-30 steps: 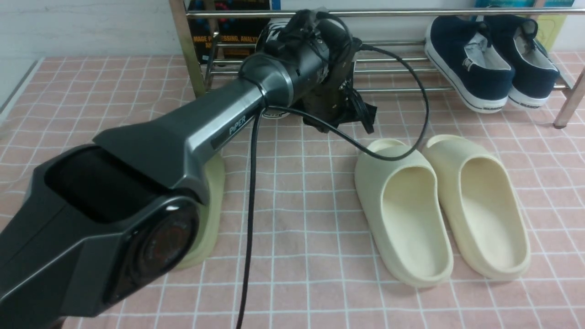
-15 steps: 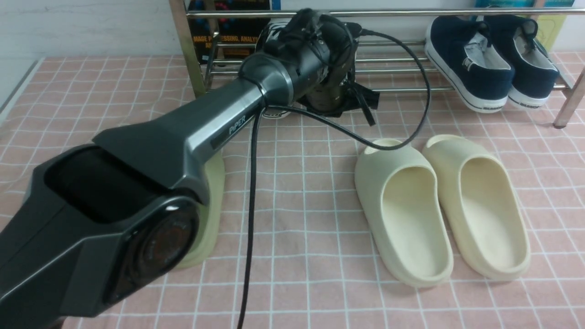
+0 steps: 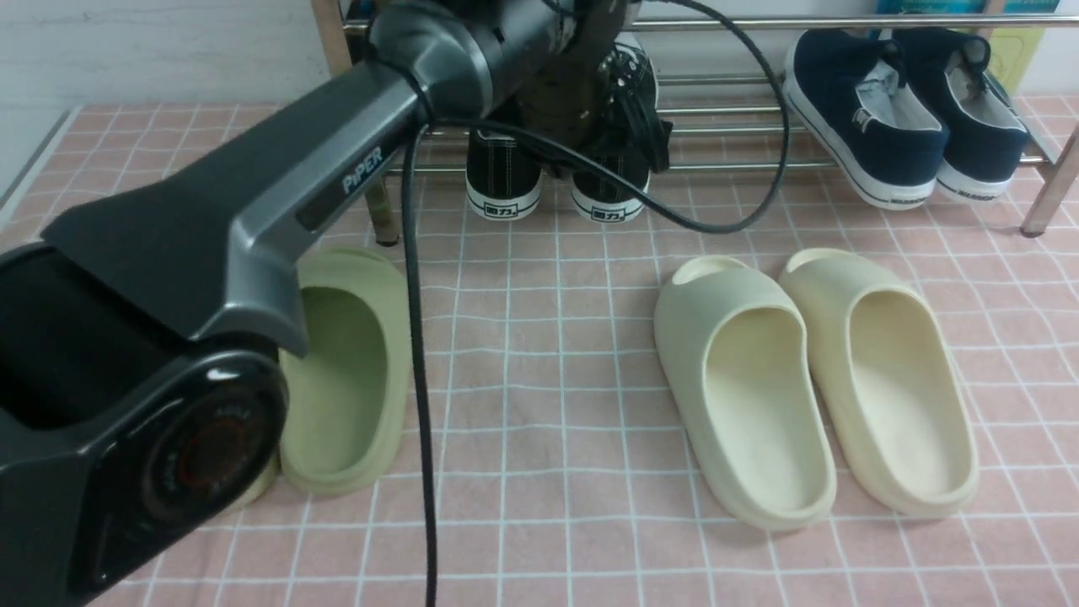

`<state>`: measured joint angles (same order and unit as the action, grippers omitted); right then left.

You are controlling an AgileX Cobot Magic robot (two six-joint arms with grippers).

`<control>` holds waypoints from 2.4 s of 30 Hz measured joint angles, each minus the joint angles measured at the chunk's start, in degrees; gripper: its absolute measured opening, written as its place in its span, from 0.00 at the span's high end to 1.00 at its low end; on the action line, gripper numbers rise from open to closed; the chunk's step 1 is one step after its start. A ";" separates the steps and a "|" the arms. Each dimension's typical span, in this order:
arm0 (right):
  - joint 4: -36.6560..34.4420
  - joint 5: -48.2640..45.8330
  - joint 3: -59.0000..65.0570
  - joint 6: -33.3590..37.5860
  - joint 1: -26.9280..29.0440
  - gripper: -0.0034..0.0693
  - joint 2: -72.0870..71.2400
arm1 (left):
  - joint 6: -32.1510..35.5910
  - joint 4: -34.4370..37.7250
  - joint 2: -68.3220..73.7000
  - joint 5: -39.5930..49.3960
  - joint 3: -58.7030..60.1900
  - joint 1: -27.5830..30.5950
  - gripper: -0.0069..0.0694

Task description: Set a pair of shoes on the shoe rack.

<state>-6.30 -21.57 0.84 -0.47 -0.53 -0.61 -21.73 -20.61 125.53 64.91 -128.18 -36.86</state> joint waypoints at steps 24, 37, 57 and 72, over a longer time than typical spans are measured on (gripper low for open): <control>0.00 0.00 0.00 0.00 0.00 0.62 0.00 | 10.06 -1.37 -25.92 5.82 4.74 -1.04 0.88; 0.00 0.00 0.00 0.00 0.00 0.62 0.00 | -0.85 -6.01 -71.45 -16.01 57.93 -1.04 0.88; 0.00 0.00 0.00 0.00 0.00 0.62 0.00 | -22.87 -9.25 -100.95 -44.17 104.77 -1.04 0.88; 0.00 0.00 0.00 0.00 0.00 0.62 0.00 | -23.87 -13.65 -101.47 -31.23 105.67 -1.04 0.86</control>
<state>-6.30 -21.57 0.84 -0.47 -0.53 -0.61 -45.60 -34.26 24.06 33.68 -22.51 -37.90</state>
